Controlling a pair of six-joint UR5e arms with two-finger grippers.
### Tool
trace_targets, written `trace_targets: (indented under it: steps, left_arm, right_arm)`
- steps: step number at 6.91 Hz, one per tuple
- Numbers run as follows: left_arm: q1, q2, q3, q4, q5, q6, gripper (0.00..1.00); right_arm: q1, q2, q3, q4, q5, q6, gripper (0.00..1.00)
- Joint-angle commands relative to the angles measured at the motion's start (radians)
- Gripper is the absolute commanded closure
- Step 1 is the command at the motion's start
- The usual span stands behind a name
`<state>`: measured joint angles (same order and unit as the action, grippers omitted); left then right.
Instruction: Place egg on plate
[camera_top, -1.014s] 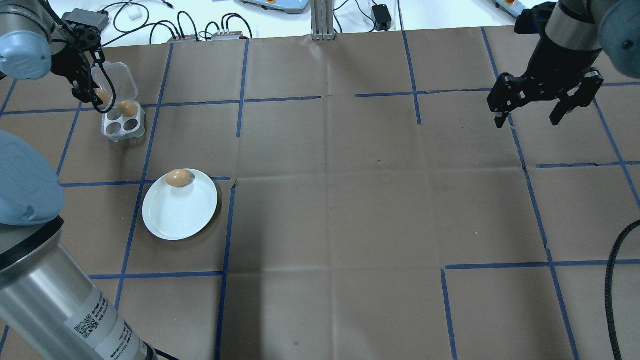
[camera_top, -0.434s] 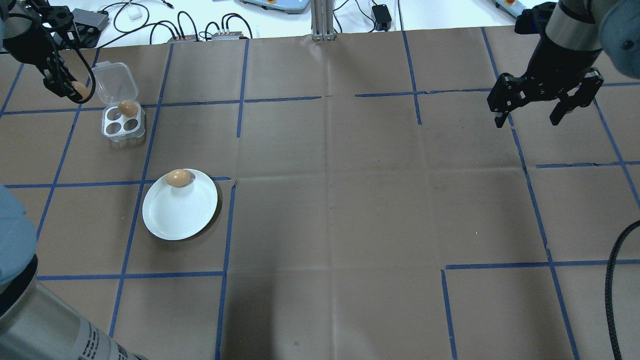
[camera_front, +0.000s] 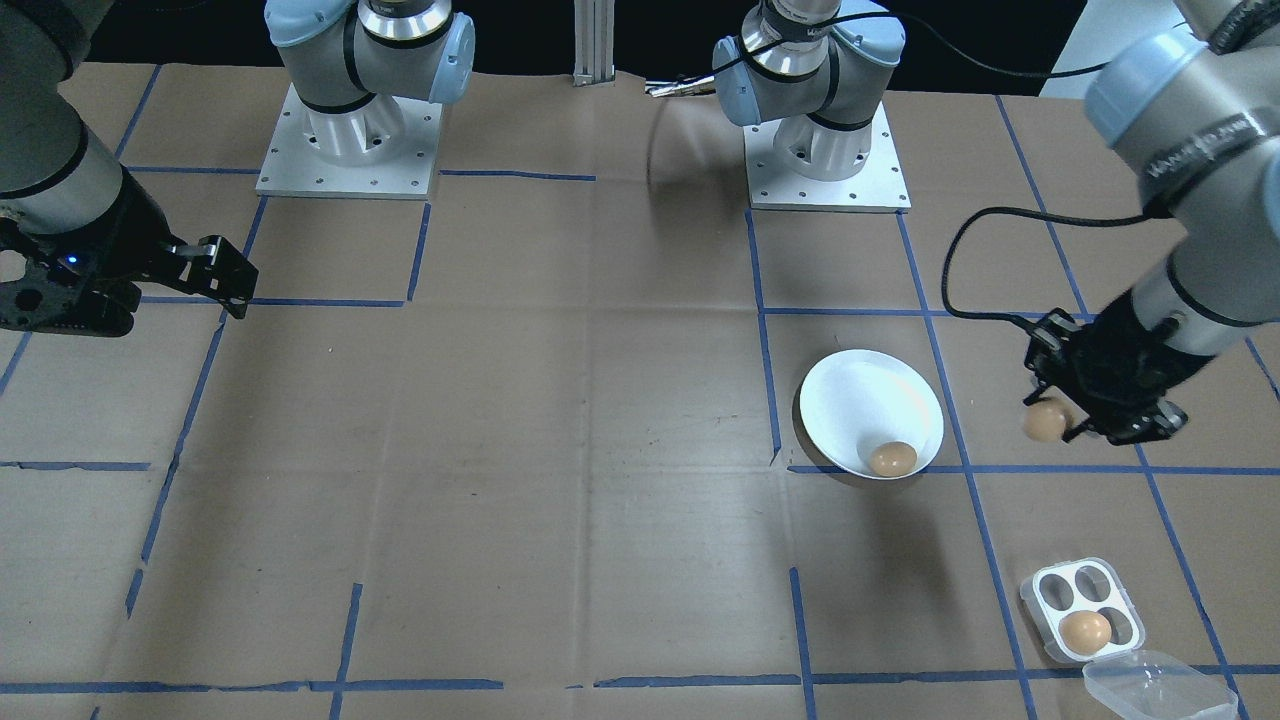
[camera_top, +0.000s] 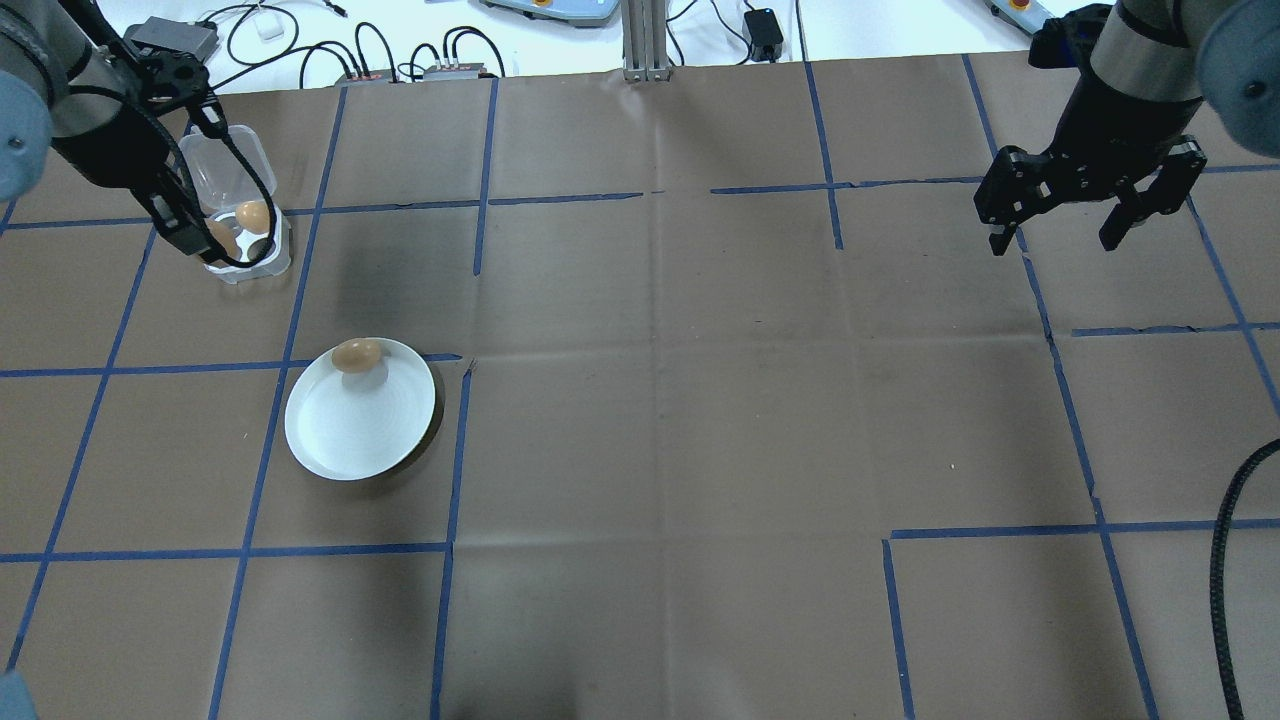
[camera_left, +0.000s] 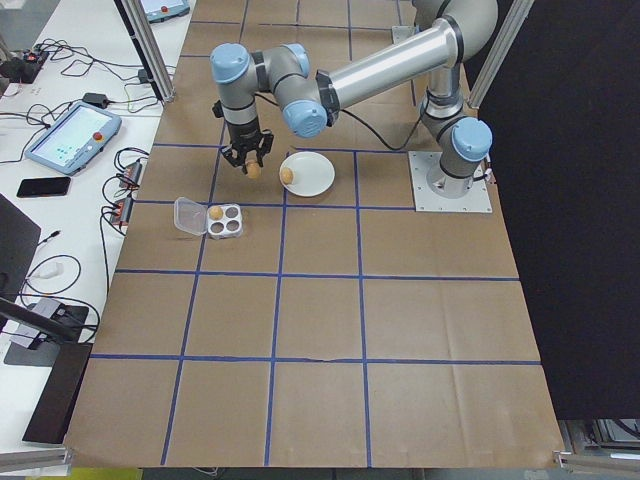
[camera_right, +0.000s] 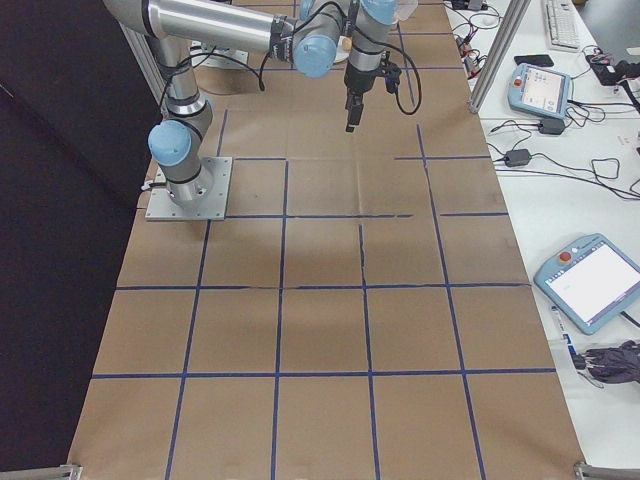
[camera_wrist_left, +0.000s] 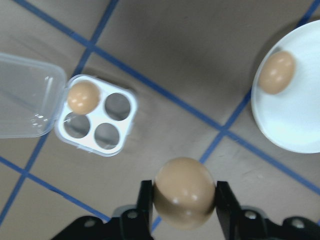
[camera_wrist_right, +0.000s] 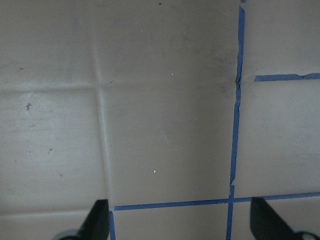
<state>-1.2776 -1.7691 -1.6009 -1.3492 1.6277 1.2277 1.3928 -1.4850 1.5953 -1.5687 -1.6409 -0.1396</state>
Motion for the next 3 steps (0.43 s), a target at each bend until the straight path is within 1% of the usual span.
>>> trace_targets:
  steps: [1, 2, 3]
  left_arm:
    - [-0.069, 0.106, -0.156, 0.004, -0.069, -0.304, 0.75]
    - [-0.071, 0.129, -0.219, 0.01, -0.072, -0.414, 0.75]
    - [-0.074, 0.138, -0.291, 0.078, -0.072, -0.497, 0.75]
  right_arm:
    - [0.0, 0.0, 0.0, 0.001, 0.0, 0.0, 0.0]
    - [0.0, 0.0, 0.0, -0.001, 0.0, 0.0, 0.0]
    - [0.0, 0.0, 0.0, 0.001, 0.0, 0.0, 0.0]
